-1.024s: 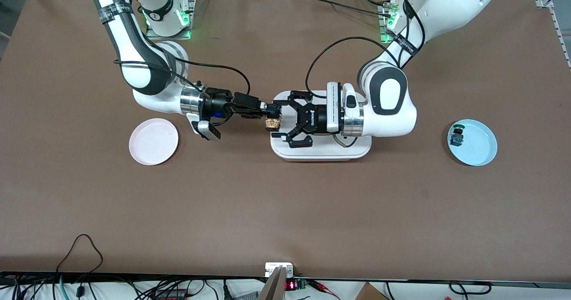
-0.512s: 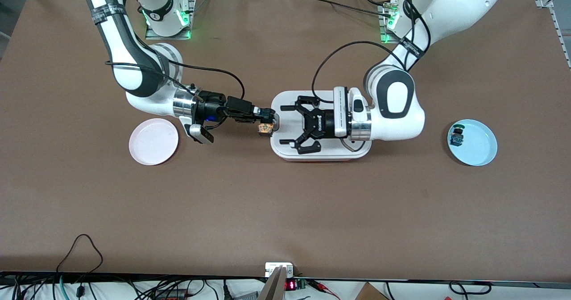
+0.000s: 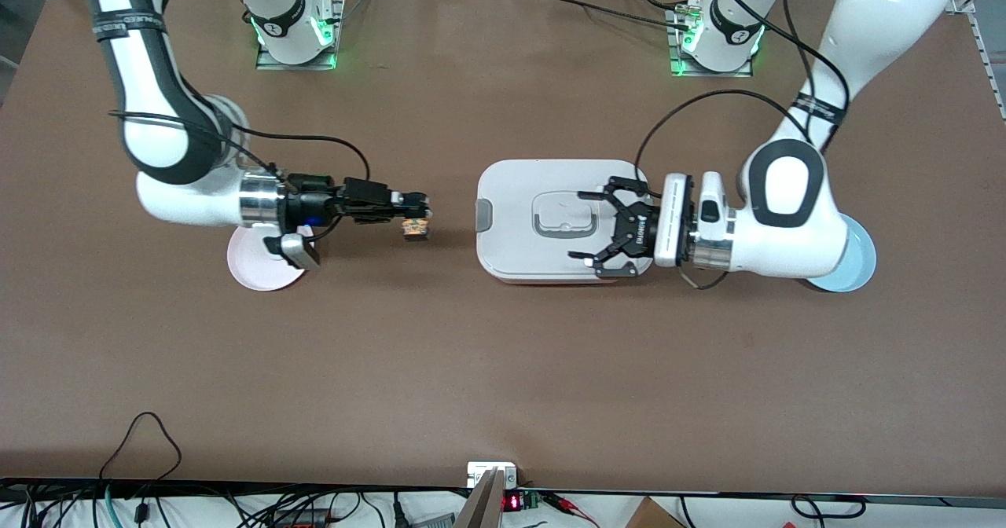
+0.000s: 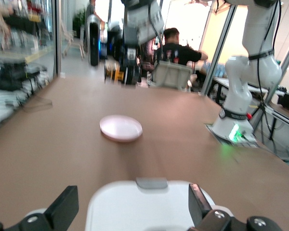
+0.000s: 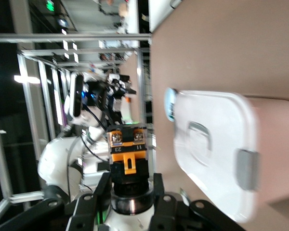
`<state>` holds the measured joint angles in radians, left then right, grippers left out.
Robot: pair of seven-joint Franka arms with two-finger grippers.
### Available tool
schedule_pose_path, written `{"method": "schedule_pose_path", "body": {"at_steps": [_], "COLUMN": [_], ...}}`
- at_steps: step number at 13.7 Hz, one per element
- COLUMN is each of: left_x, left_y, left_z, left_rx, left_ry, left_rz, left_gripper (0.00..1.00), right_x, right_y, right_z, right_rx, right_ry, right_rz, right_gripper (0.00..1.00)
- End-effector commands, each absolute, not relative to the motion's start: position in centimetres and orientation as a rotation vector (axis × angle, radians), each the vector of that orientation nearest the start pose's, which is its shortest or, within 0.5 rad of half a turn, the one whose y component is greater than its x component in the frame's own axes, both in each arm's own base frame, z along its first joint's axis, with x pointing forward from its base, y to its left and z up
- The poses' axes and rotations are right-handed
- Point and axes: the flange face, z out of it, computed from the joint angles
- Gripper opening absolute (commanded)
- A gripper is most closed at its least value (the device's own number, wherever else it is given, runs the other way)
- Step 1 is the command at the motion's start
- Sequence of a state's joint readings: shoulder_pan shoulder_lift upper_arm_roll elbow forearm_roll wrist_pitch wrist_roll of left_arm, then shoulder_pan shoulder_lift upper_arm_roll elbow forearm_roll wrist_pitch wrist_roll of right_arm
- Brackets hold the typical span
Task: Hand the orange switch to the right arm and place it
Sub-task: 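Lower the switch onto the white plate while the left gripper withdraws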
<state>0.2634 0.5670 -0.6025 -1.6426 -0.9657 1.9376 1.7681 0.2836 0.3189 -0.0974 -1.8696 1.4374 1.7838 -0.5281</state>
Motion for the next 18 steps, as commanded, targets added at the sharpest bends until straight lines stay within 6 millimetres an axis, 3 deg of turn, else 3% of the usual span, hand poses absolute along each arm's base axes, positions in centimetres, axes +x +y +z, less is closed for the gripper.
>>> {"method": "schedule_pose_path", "body": {"at_steps": [1, 4, 5, 8, 10, 13, 15, 16, 18], "left_x": [63.9, 64.1, 63.8, 63.6, 63.3, 63.5, 62.2, 62.0, 60.9], "left_y": [-19.9, -17.2, -16.8, -15.1, -13.7, -12.5, -12.2, -12.0, -13.2], "left_z": [37.3, 37.7, 38.8, 41.5, 43.1, 45.0, 46.2, 47.9, 49.4], "left_rx": [1.584, 1.821, 1.89, 2.09, 2.274, 2.529, 2.722, 2.826, 2.979], "left_ry": [-1.471, -1.513, -1.532, -1.578, -1.573, -1.521, -1.227, -1.044, -0.74], "left_rz": [0.523, 0.255, 0.158, -0.063, -0.273, -0.445, -0.646, -0.686, -0.802], "left_gripper": [1.0, 1.0, 1.0, 1.0, 1.0, 1.0, 1.0, 1.0, 1.0], "right_x": [60.4, 61.4, 61.5, 61.8, 62.1, 62.2, 61.2, 60.7, 59.7], "right_y": [16.0, 11.0, 9.7, 5.6, 4.5, 4.5, 4.1, 4.5, 4.5], "right_z": [40.5, 42.9, 43.3, 43.9, 43.1, 40.1, 36.9, 35.3, 32.0], "right_rx": [-1.999, -2.248, -2.33, -2.599, -2.787, -3.013, -3.087, -3.098, -3.112], "right_ry": [-0.094, -0.164, -0.186, -0.278, -0.329, -0.367, -0.325, -0.307, -0.264], "right_rz": [0.186, 0.265, 0.287, 0.318, 0.352, 0.314, 0.283, 0.284, 0.252], "right_gripper": [0.0, 0.0, 0.0, 0.0, 0.0, 0.0, 0.0, 0.0, 0.0]}}
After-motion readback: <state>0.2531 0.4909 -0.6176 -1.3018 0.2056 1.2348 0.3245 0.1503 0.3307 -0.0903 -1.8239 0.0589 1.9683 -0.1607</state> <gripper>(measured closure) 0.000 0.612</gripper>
